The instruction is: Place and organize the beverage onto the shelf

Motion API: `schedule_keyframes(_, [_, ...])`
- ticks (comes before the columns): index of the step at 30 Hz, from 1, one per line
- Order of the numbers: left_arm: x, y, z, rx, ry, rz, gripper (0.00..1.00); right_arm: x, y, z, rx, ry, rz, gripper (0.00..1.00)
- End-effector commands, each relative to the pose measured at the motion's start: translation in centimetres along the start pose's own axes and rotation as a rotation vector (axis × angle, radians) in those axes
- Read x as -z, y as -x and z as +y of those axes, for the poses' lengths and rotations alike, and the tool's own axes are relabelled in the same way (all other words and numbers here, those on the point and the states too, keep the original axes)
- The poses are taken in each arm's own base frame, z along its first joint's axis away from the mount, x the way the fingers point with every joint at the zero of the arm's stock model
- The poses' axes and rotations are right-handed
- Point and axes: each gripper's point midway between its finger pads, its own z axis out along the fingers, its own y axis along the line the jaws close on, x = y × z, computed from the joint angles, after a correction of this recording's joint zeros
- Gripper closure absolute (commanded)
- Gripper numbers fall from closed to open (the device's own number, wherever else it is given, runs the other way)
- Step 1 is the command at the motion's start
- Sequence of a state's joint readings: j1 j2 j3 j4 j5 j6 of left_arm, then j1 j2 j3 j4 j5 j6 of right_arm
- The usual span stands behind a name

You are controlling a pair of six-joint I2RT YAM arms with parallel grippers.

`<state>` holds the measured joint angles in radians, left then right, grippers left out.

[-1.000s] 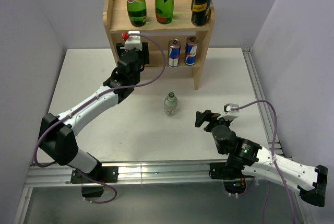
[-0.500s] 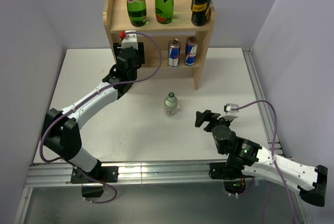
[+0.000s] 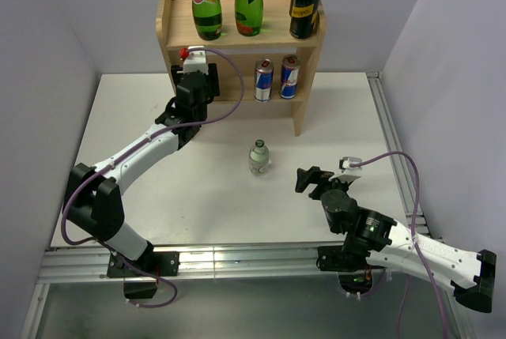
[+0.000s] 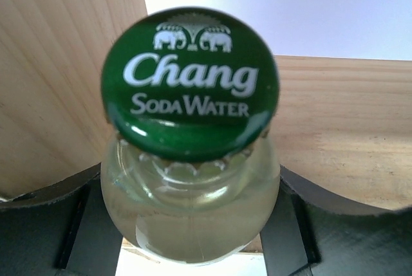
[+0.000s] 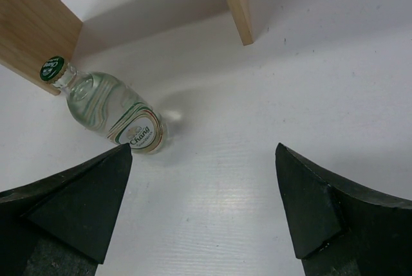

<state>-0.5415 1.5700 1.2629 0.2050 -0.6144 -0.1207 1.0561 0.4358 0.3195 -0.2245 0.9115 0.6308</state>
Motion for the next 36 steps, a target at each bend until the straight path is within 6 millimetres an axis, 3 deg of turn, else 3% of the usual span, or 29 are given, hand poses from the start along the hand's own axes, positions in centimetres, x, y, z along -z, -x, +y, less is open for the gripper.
schedule_keyframes(1, [-0.3, 6.5, 1.1, 0.165, 0.023, -0.189, 0.45, -0.1, 0.3, 0.2, -0.033, -0.002, -0.021, 0.01])
schedule_keyframes(5, [-0.3, 6.3, 1.5, 0.161, 0.035, -0.194, 0.24, -0.2, 0.2, 0.2, -0.03, -0.002, -0.02, 0.01])
schedule_keyframes(13, [-0.4, 6.1, 2.1, 0.163, 0.059, -0.194, 0.04, -0.2, 0.2, 0.3, -0.03, -0.001, -0.02, 0.01])
schedule_keyframes(23, [0.2, 6.4, 2.6, 0.179, 0.065, -0.185, 0.01, -0.3, 0.0, 0.3, -0.018, -0.002, -0.013, 0.01])
schedule_keyframes(26, [1.7, 7.5, 3.2, 0.214, 0.052, -0.208, 0.01, -0.3, 0.0, 0.3, -0.018, -0.003, -0.014, 0.01])
schedule_keyframes(32, [4.1, 7.6, 3.7, 0.24, 0.019, -0.208, 0.01, -0.4, -0.1, 0.3, -0.013, -0.007, -0.012, 0.01])
schedule_keyframes(36, [5.4, 6.3, 3.8, 0.246, 0.015, -0.174, 0.01, -0.4, -0.2, 0.3, -0.013, -0.007, -0.009, 0.01])
